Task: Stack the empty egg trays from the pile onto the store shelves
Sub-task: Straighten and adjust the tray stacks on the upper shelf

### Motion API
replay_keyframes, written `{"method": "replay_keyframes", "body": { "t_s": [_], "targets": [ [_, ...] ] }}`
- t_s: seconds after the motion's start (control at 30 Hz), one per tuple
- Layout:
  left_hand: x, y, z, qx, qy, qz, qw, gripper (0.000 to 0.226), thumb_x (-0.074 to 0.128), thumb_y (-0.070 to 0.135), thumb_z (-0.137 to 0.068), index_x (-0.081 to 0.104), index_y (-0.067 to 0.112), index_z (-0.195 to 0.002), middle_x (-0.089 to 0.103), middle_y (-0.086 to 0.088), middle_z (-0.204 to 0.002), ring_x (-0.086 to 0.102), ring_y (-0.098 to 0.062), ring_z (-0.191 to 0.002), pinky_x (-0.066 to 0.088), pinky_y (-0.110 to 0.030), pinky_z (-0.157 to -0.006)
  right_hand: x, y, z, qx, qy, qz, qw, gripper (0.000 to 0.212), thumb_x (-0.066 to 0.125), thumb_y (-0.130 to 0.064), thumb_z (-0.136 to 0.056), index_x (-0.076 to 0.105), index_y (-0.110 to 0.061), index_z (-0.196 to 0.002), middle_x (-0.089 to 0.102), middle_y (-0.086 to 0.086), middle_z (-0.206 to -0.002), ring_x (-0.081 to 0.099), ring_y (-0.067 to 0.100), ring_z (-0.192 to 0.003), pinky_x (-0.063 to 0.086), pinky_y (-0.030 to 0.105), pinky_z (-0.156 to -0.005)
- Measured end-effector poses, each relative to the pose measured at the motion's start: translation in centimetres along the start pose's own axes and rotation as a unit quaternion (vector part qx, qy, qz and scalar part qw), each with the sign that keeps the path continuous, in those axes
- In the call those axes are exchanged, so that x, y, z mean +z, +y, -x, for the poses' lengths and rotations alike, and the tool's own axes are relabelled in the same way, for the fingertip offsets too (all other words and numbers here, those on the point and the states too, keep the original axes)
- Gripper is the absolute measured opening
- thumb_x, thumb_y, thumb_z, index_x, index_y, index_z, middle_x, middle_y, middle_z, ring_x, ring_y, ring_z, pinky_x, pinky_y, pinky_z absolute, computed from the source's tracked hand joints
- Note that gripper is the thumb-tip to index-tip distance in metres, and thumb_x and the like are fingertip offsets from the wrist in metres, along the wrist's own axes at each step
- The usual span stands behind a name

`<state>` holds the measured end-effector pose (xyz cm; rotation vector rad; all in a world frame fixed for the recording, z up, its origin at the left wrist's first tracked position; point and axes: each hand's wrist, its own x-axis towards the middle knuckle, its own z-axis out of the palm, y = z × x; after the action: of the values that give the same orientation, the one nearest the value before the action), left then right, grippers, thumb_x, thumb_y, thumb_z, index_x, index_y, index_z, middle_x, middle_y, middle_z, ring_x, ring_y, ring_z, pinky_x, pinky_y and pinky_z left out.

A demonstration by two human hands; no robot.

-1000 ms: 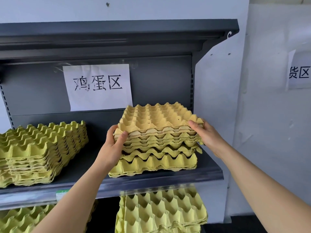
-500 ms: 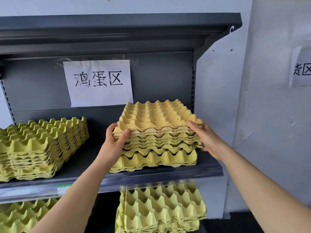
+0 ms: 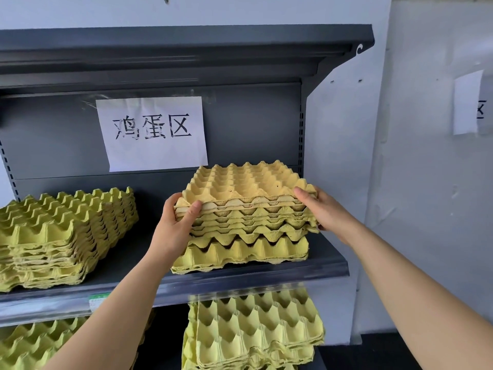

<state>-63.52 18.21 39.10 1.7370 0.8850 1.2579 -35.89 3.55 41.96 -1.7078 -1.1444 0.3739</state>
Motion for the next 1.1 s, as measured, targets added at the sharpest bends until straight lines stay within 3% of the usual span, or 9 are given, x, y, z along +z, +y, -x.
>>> {"method": "replay_keyframes", "body": {
  "t_s": [0.1,0.23,0.33,0.43,0.6,0.73,0.93,1.0,1.1],
  "targets": [
    [0.2,0.7,-0.1,0.027,0.024,-0.032,0.999,0.065,0.057,0.068,-0.08,0.04,0.039,-0.135,0.062,0.019,-0.103,0.064,-0.005,-0.087,0.052,-0.026,-0.066,-1.0,-0.8,0.0,0.032,-0.02,0.038,0.999,0.095,0.041,-0.091,-0.062,0.036,-0.039,-0.142,0.049,-0.008,-0.14,0.049,0.022,-0.124,0.044,0.048,-0.1],
    [0.3,1.6,-0.4,0.045,0.023,-0.015,0.999,0.079,0.062,0.07,-0.073,0.035,0.039,-0.14,0.059,0.006,-0.124,0.061,-0.015,-0.106,0.054,-0.034,-0.084,-2.2,-1.1,0.3,0.027,-0.027,-0.065,0.997,0.068,0.069,-0.066,-0.066,0.052,-0.039,-0.126,0.063,-0.008,-0.12,0.062,0.014,-0.103,0.054,0.034,-0.078],
    [0.6,1.7,-0.2,0.055,0.02,-0.004,0.998,0.088,0.073,0.064,-0.066,0.032,0.04,-0.141,0.057,0.005,-0.128,0.061,-0.018,-0.11,0.054,-0.042,-0.092,-2.7,0.1,0.6,0.021,0.006,-0.135,0.991,0.072,0.079,-0.04,-0.07,0.048,-0.03,-0.134,0.066,-0.001,-0.112,0.066,0.018,-0.097,0.055,0.033,-0.079],
    [1.2,1.6,0.1,0.059,0.03,-0.016,0.998,0.088,0.074,0.06,-0.065,0.032,0.037,-0.14,0.058,0.006,-0.123,0.062,-0.018,-0.108,0.055,-0.042,-0.09,-2.5,1.1,1.1,0.039,0.0,-0.086,0.996,0.066,0.074,-0.045,-0.076,0.047,-0.029,-0.134,0.07,-0.001,-0.103,0.07,0.016,-0.085,0.053,0.031,-0.08],
    [1.8,2.1,0.2,0.07,0.072,-0.03,0.994,0.088,0.071,0.063,-0.066,0.033,0.032,-0.14,0.056,0.01,-0.115,0.06,-0.016,-0.104,0.054,-0.037,-0.085,-2.5,1.1,1.2,0.037,-0.017,-0.065,0.997,0.065,0.068,-0.05,-0.08,0.046,-0.025,-0.136,0.068,-0.002,-0.113,0.072,0.016,-0.082,0.05,0.032,-0.087],
    [1.9,2.5,-0.1,0.068,0.091,-0.035,0.993,0.086,0.071,0.063,-0.069,0.035,0.03,-0.139,0.058,0.006,-0.123,0.059,-0.018,-0.108,0.054,-0.043,-0.09,-2.5,1.6,1.3,0.039,-0.029,-0.051,0.997,0.066,0.08,-0.026,-0.074,0.05,-0.022,-0.133,0.071,-0.001,-0.1,0.071,0.016,-0.085,0.053,0.03,-0.084],
    [1.6,0.5,1.0,0.06,0.072,-0.048,0.994,0.083,0.072,0.061,-0.071,0.034,0.031,-0.138,0.057,0.01,-0.116,0.057,-0.013,-0.102,0.048,-0.03,-0.08,-2.7,2.3,1.6,0.05,-0.018,0.014,0.998,0.084,0.074,-0.011,-0.072,0.036,-0.022,-0.145,0.069,0.005,-0.101,0.069,0.015,-0.089,0.045,0.026,-0.08],
    [1.2,-0.2,1.6,0.053,0.058,-0.057,0.995,0.084,0.069,0.063,-0.068,0.033,0.031,-0.137,0.057,0.016,-0.11,0.057,-0.008,-0.096,0.045,-0.024,-0.072,-2.4,2.5,1.7,0.05,-0.025,0.038,0.998,0.082,0.072,-0.011,-0.072,0.035,-0.024,-0.145,0.069,0.003,-0.099,0.067,0.012,-0.09,0.044,0.022,-0.073],
    [0.8,-0.3,1.5,0.04,0.038,-0.064,0.996,0.087,0.07,0.062,-0.068,0.03,0.032,-0.139,0.056,0.014,-0.115,0.056,-0.003,-0.094,0.046,-0.023,-0.073,-2.3,2.5,1.6,0.052,-0.017,0.052,0.997,0.068,0.065,-0.017,-0.078,0.042,-0.022,-0.141,0.07,0.003,-0.094,0.067,0.015,-0.086,0.049,0.03,-0.083]
  ]
}}
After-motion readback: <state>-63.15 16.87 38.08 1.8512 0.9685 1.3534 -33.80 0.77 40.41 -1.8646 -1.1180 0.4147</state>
